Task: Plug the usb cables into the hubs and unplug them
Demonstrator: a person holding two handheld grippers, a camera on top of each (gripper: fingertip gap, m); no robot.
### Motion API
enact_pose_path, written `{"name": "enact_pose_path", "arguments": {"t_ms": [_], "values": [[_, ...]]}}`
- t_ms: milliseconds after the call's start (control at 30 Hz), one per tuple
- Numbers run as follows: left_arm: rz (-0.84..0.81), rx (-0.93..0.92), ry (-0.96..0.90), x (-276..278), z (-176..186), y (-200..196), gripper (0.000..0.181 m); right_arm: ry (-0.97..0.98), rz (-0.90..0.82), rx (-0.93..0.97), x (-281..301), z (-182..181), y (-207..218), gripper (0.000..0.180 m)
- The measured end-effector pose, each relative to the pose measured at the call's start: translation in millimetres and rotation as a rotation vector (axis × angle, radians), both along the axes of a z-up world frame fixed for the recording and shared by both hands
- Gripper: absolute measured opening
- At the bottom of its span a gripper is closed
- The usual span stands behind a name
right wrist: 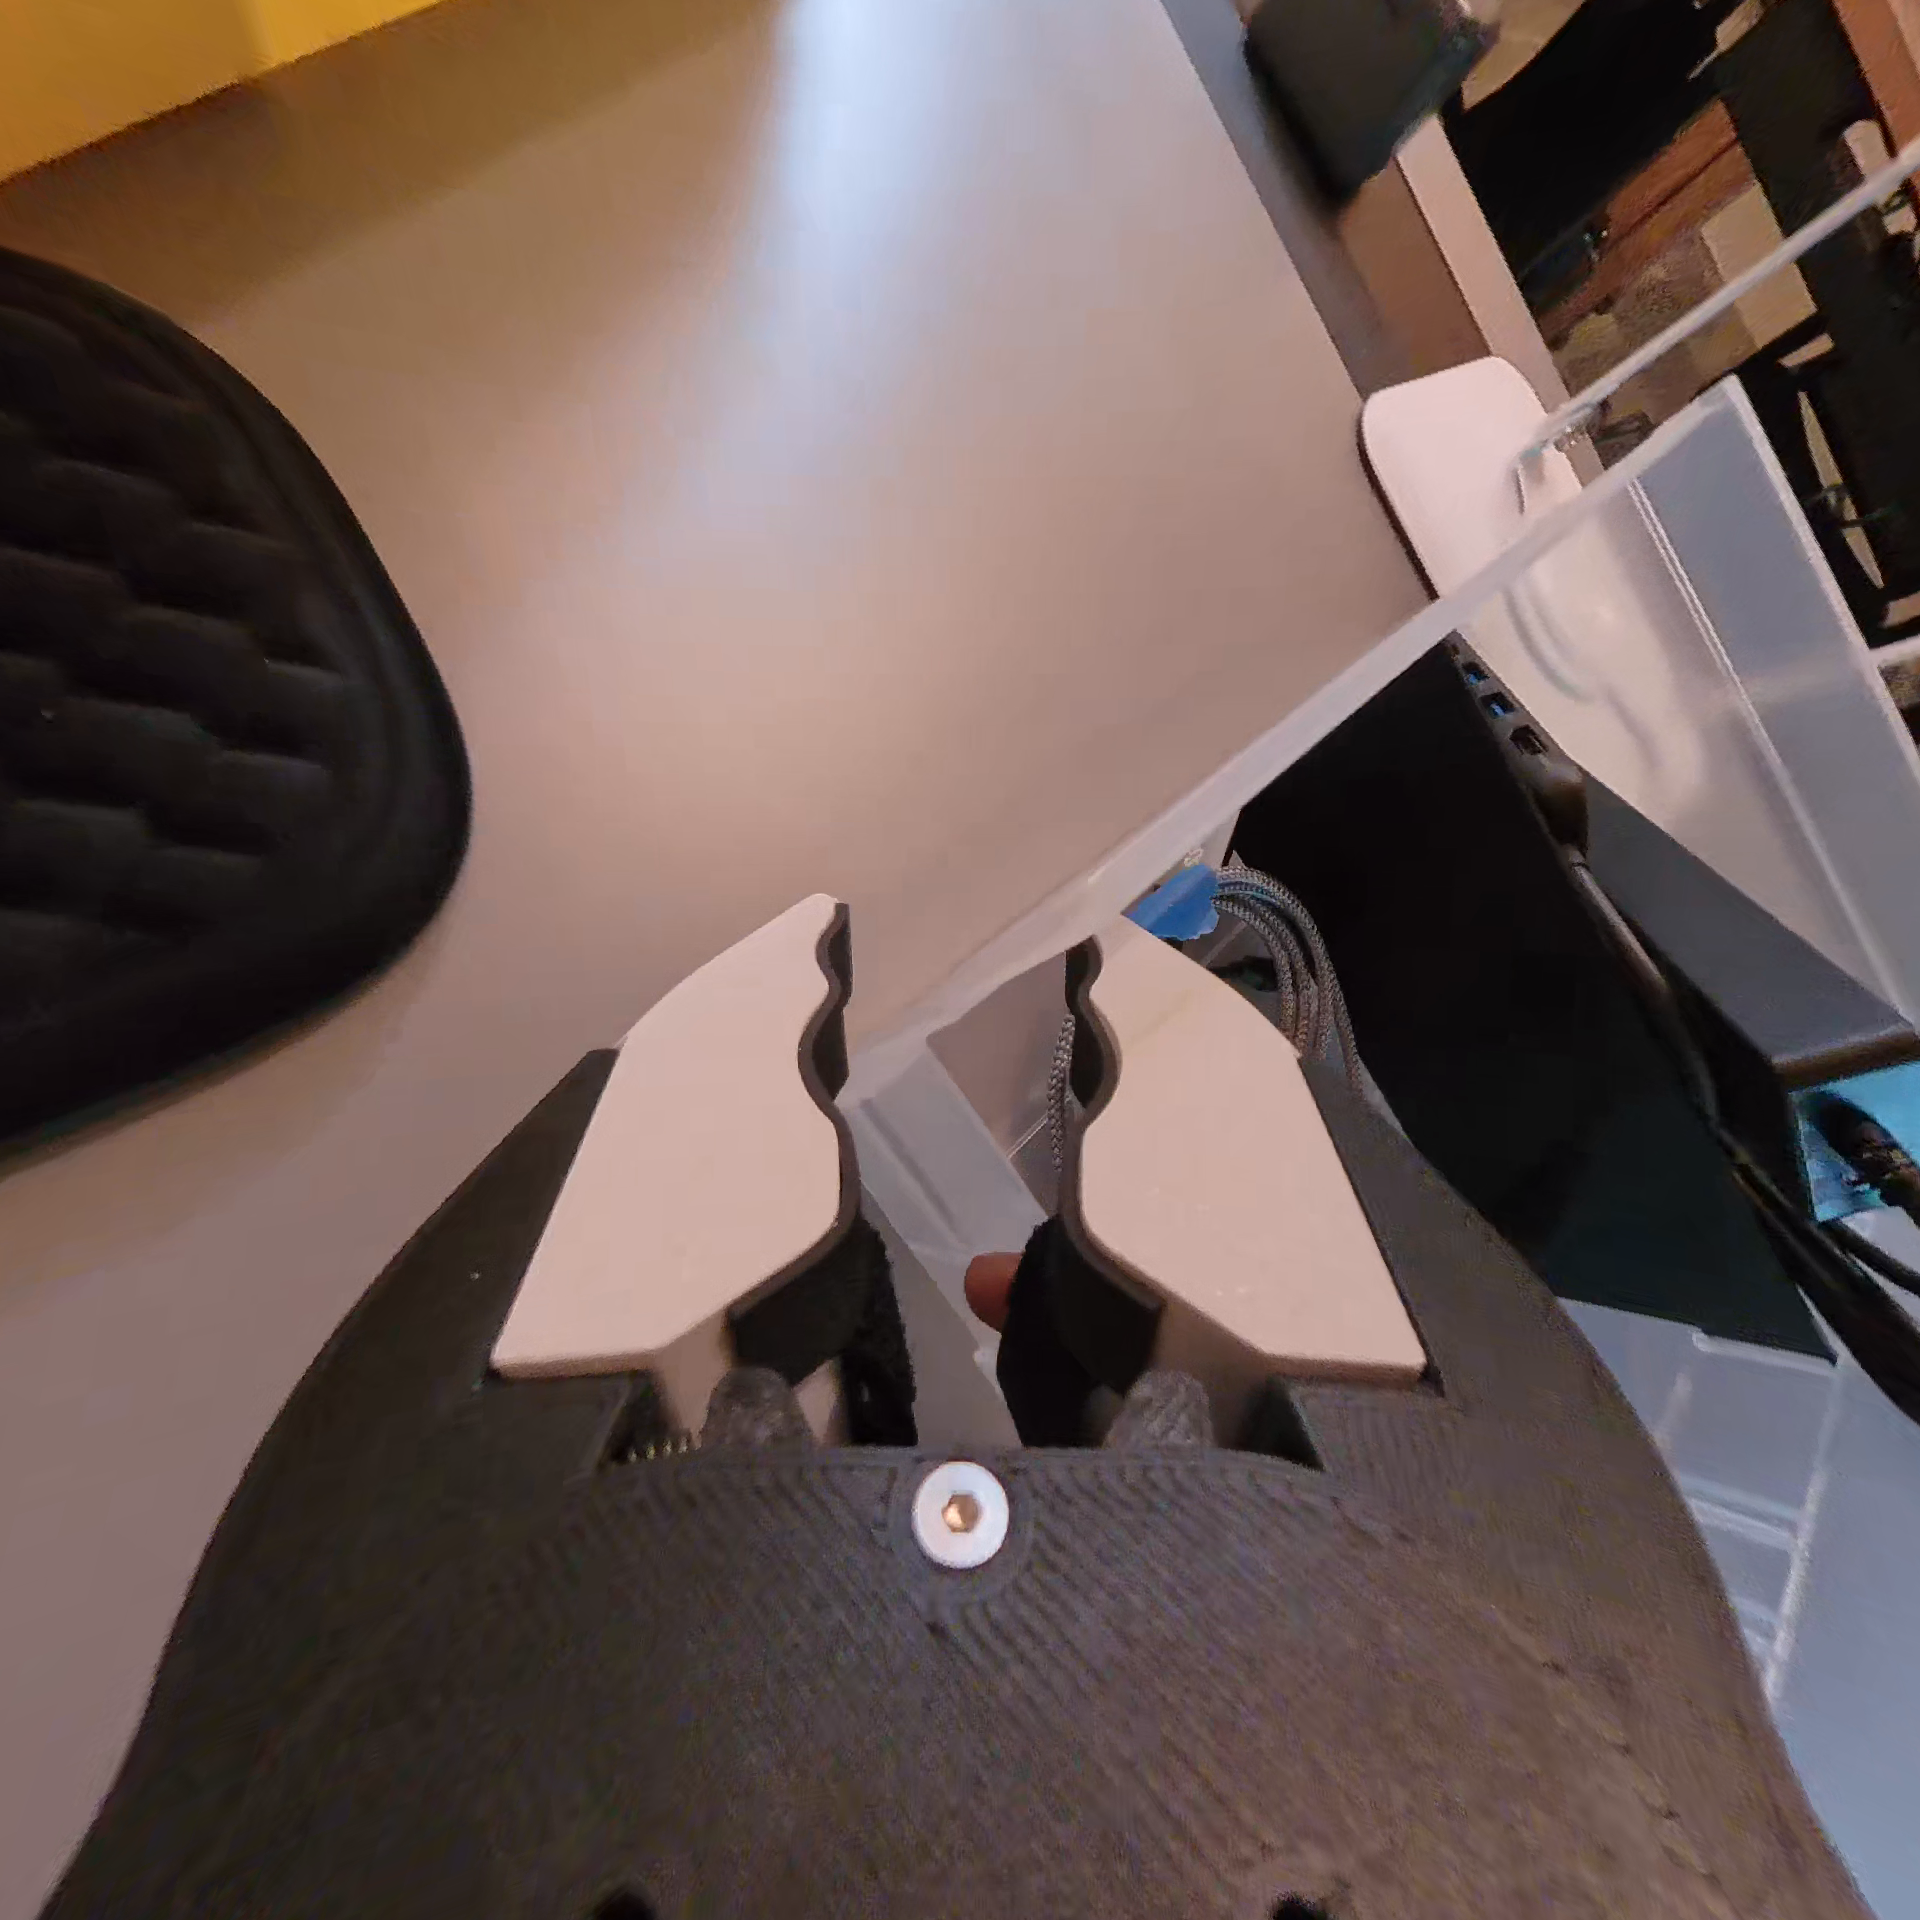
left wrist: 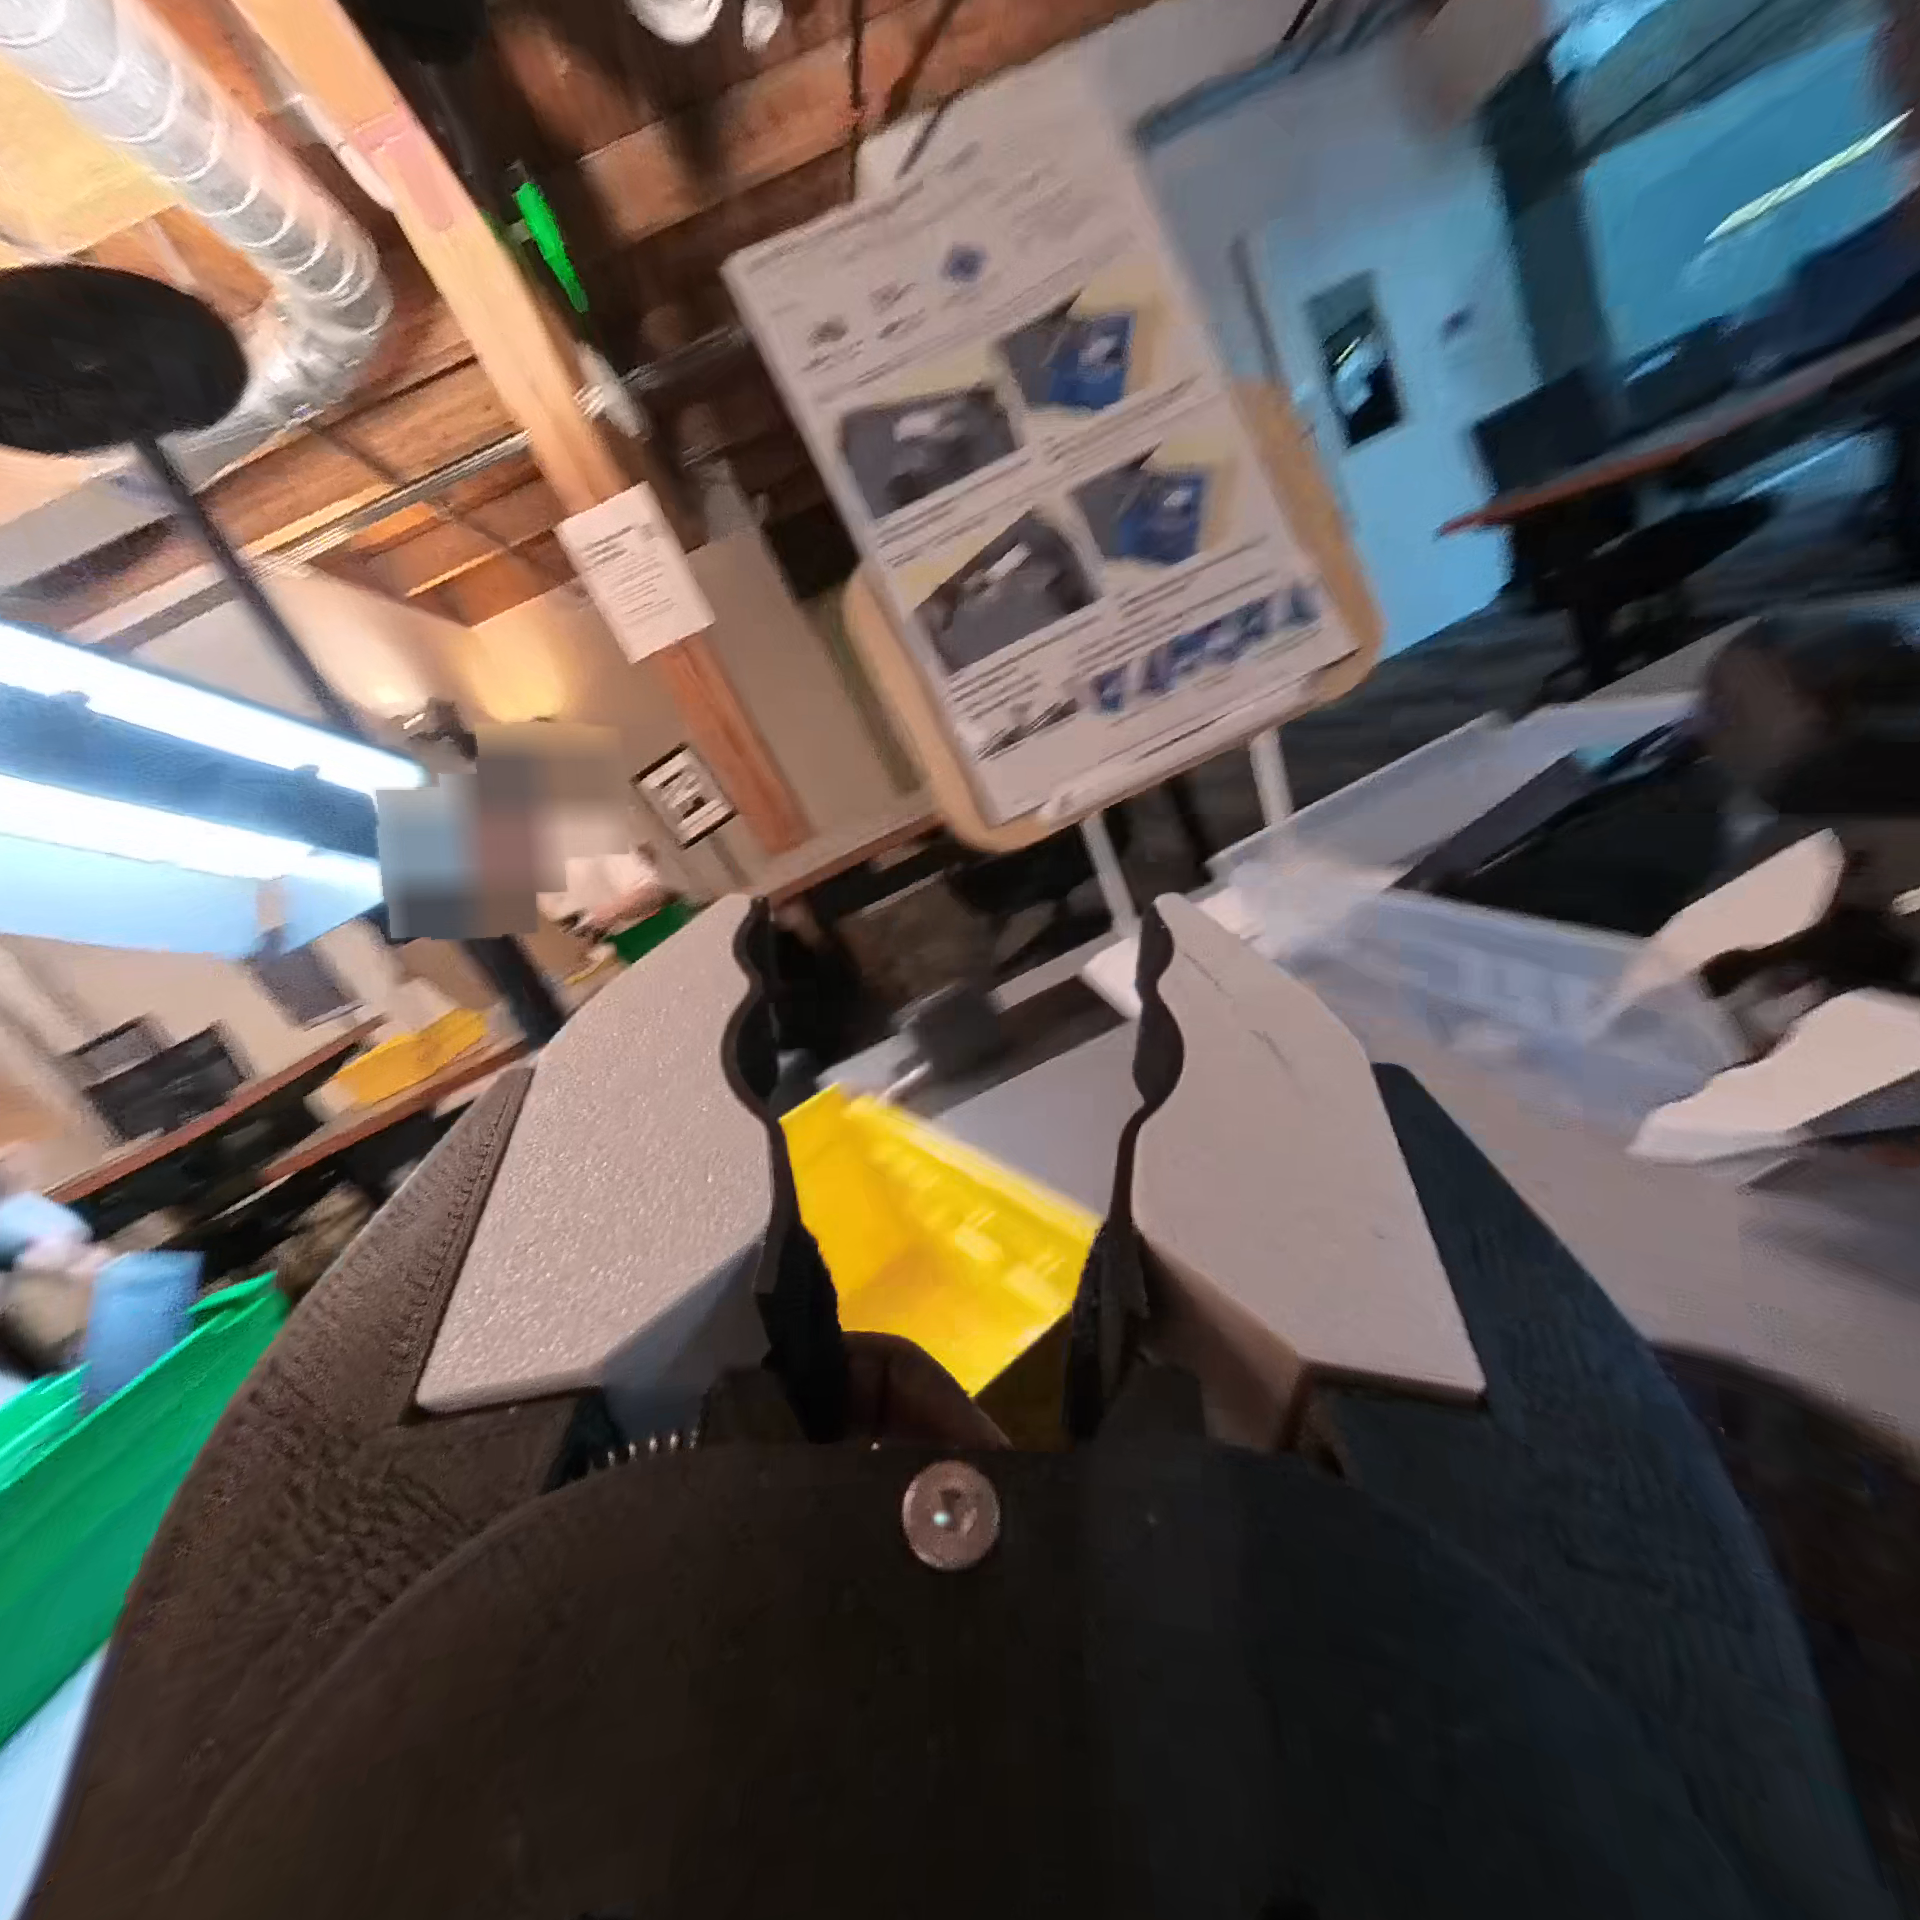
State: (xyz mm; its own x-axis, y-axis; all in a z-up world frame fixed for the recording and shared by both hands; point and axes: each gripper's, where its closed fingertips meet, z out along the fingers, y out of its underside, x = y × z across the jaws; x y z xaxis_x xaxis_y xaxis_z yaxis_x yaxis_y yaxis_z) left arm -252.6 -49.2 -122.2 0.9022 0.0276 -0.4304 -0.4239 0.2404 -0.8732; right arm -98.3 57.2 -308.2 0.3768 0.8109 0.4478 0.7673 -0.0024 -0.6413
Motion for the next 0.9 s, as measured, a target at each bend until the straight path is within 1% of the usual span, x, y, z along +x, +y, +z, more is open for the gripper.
{"name": "enact_pose_path", "arguments": {"t_ms": [67, 133, 200, 267, 333, 400, 467, 567, 633, 767, 900], "values": [[0.149, -0.036, 0.011, -48.4, -5.9, -9.5, 0.067, -0.001, 0.007, 0.001, -8.4, 0.1, -1.0, 0.041], [0.252, -0.09, -0.048, -94.9, -20.2, -20.6, 0.068, -0.002, 0.012, 0.008, -15.5, 0.1, -0.9, 0.041], [0.261, -0.118, -0.179, -126.1, -34.5, -30.9, 0.07, 0.003, 0.019, 0.012, -21.6, 0.4, -1.1, 0.041], [0.193, -0.119, -0.332, -141.5, -45.3, -37.6, 0.07, 0.003, 0.03, 0.016, -28.7, 0.5, -1.9, 0.041], [0.189, -0.114, -0.43, -157.1, -53.9, -42.1, 0.07, -0.001, 0.042, 0.015, -35.2, 0.3, -3.1, 0.041], [0.251, -0.136, -0.421, -169.8, -64.5, -43.0, 0.07, -0.007, 0.062, 0.016, -42.6, 0.2, -4.8, 0.042], [0.321, -0.179, -0.364, -176.4, -77.1, -38.9, 0.07, -0.011, 0.086, 0.017, -52.9, 0.0, -7.1, 0.042], [0.382, -0.286, -0.324, -177.9, -98.0, -27.9, 0.07, -0.017, 0.132, 0.014, -68.3, -0.2, -12.6, 0.042], [0.392, -0.34, -0.308, -176.5, -105.0, -26.9, 0.069, -0.004, 0.166, 0.016, -77.8, 0.1, -15.1, 0.043], [0.443, -0.396, -0.282, -179.7, -106.6, -37.2, 0.061, 0.05, 0.239, 0.044, -95.8, 2.2, -23.9, 0.042], [0.441, -0.522, -0.299, -177.5, -119.9, -49.7, 0.057, 0.07, 0.339, 0.093, -104.5, 3.8, -33.7, 0.04]]}}
